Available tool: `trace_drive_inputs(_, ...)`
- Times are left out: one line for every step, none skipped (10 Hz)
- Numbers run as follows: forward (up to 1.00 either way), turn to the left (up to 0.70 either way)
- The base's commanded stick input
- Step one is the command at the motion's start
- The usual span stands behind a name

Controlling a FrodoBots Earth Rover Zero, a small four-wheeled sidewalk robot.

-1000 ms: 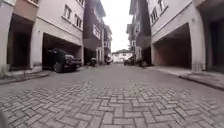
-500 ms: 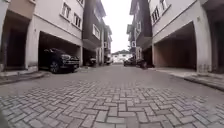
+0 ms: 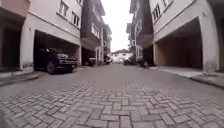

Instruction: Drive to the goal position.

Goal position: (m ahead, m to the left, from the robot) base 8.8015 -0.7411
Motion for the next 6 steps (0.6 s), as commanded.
trace_drive_inputs(0.70, 0.00)
trace_drive_inputs(0.70, 0.00)
trace_drive_inputs(0.70, 0.00)
trace_drive_inputs(0.70, 0.00)
trace_drive_inputs(0.70, 0.00)
trace_drive_inputs(0.70, 0.00)
